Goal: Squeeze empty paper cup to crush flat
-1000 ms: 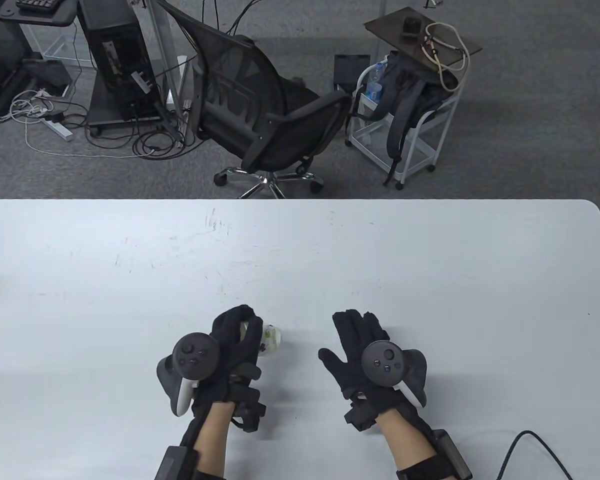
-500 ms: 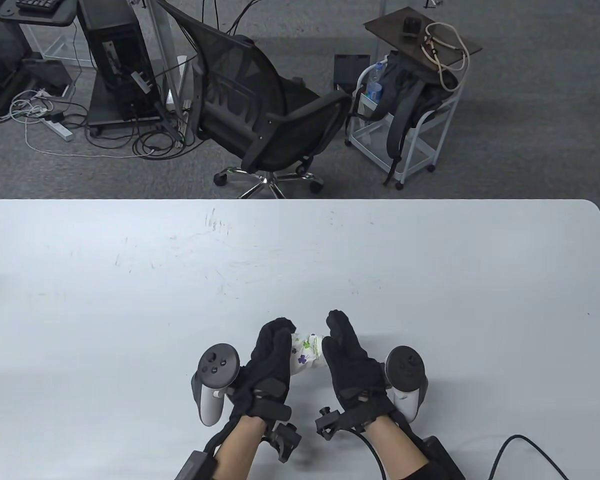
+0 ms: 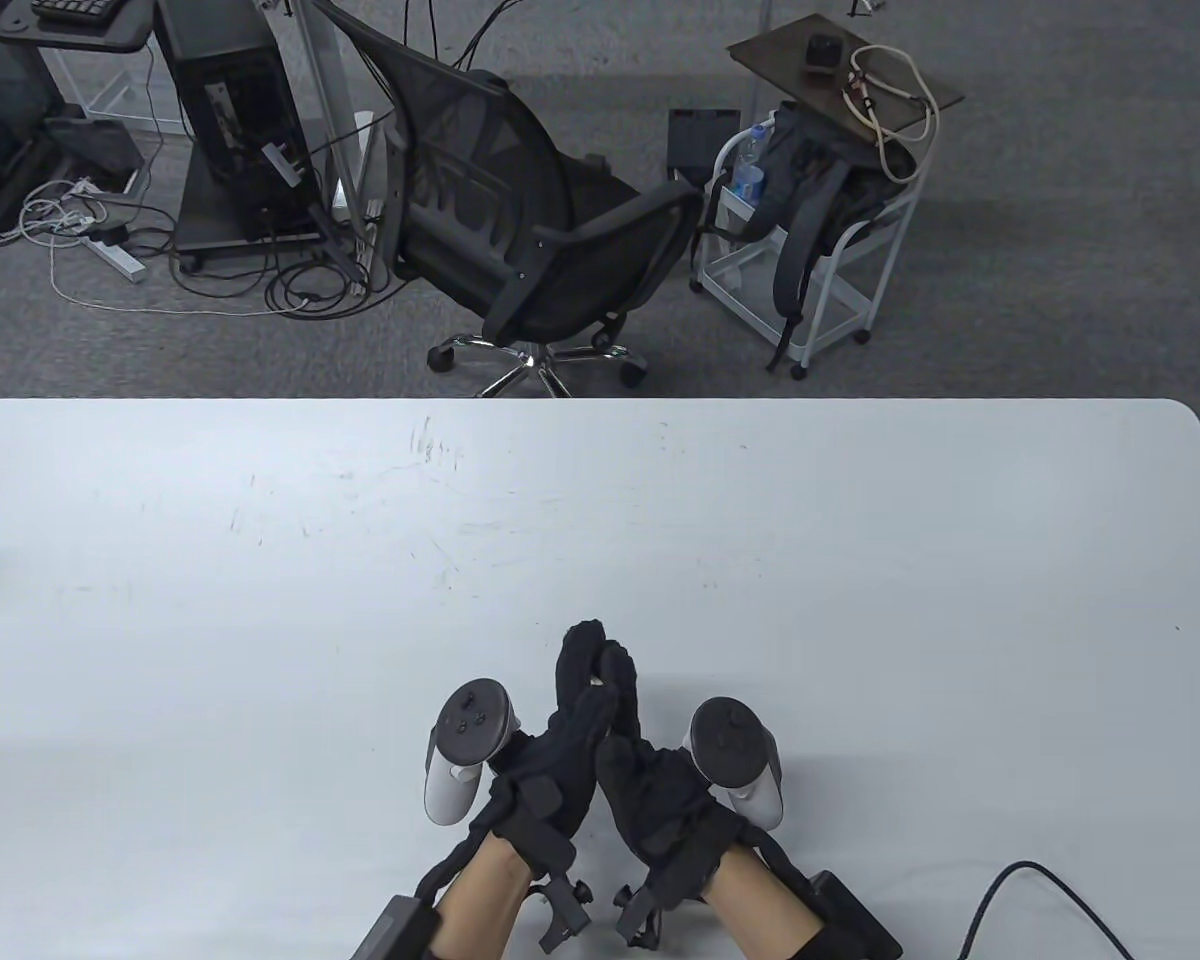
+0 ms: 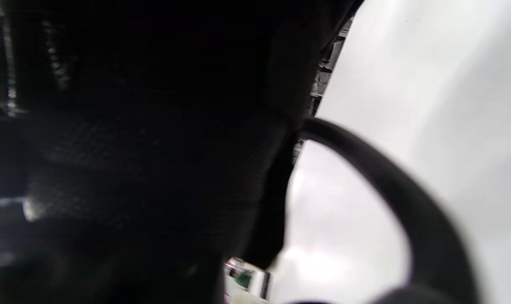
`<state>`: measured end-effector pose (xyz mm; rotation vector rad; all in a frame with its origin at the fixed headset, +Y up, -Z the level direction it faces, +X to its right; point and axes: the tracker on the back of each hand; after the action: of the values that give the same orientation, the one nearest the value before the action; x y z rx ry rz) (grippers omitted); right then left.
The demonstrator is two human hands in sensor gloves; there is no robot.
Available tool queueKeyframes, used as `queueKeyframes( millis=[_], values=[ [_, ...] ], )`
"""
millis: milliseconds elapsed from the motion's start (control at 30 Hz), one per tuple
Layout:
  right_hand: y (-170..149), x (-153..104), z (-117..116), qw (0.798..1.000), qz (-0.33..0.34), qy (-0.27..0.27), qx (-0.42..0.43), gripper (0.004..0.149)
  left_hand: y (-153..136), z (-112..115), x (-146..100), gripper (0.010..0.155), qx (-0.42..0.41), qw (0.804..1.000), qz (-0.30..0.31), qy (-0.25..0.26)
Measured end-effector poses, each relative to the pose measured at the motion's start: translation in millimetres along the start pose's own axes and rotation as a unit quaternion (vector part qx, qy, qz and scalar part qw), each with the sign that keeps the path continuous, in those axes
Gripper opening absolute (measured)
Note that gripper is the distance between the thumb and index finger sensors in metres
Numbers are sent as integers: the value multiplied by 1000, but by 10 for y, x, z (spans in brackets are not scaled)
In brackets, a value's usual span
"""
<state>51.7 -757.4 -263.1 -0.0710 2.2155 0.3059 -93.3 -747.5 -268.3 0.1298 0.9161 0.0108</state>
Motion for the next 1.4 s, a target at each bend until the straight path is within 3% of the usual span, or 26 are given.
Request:
queueKeyframes(
  millis=[133, 233, 400, 467, 600, 733, 800, 1067, 1167, 1267, 1400],
  values=[
    [-11, 4, 85, 998, -26, -39, -39, 86, -69, -130, -19, 76, -21, 998, -41, 35],
    [45, -4, 183, 987, -15, -84, -139, 86, -5, -313, -70, 75, 122, 988, -53, 76],
    [85, -54, 350, 960, -27, -161, -227, 84, 142, -492, -178, 74, 325, 925, -93, 175],
    [88, -89, 418, 946, -28, -179, -269, 83, 133, -520, -208, 75, 408, 884, -119, 193],
    [114, -135, 482, 916, -33, -191, -351, 83, 27, -533, -188, 77, 476, 847, -166, 167],
    [135, -176, 526, 879, -49, -194, -432, 82, -64, -476, -108, 78, 592, 773, -211, 88],
    [132, -189, 554, 873, -59, -195, -444, 81, -104, -446, -80, 78, 611, 757, -224, 59],
    [86, -200, 640, 867, -87, -191, -452, 82, -304, -437, -59, 84, 596, 763, -251, -10],
    [92, -193, 658, 867, -88, -192, -451, 82, -256, -449, -70, 90, 593, 768, -240, -10],
    [113, -190, 691, 862, -89, -199, -457, 83, -72, -528, -132, 91, 592, 778, -206, 47],
    [170, -200, 736, 855, -91, -220, -462, 84, 187, -703, -301, 87, 629, 744, -179, 140]
  ],
)
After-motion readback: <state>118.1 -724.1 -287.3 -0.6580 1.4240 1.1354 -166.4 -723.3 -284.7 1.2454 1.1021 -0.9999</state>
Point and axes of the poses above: the tracker on the back of each hand, its own y axis roughly to the thumb side, its own x axis roughly from the wrist to the fingertips, z = x × y
